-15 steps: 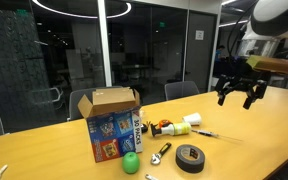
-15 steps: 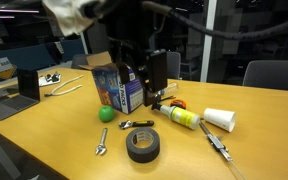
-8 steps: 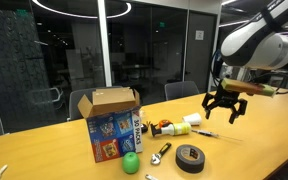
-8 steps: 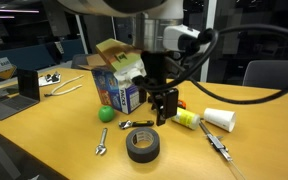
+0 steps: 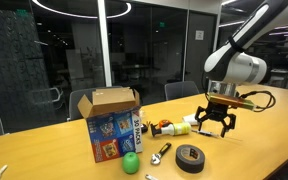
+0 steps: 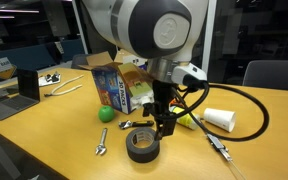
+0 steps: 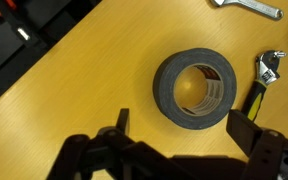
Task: Put the black tape in the box
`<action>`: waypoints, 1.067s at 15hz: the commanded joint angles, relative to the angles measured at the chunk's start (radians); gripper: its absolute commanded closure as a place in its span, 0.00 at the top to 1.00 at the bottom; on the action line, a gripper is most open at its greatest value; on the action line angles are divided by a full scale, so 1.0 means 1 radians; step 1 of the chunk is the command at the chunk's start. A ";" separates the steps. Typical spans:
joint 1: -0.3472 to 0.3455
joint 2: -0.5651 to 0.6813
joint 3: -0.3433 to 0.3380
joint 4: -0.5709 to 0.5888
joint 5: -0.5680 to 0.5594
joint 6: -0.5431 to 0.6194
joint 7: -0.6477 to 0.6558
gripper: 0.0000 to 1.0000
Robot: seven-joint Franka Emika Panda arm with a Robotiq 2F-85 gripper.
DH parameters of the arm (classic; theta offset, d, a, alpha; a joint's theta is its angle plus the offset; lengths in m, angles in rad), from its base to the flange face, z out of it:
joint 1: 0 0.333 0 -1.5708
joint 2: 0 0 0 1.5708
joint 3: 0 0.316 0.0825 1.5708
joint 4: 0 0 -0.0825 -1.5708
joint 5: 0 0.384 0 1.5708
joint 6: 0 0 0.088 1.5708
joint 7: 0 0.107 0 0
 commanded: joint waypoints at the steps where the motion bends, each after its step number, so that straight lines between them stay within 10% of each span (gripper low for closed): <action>1: 0.023 0.094 -0.019 0.047 0.086 0.015 -0.046 1.00; 16: 0.025 0.416 0.016 0.182 0.148 -0.022 -0.100 1.00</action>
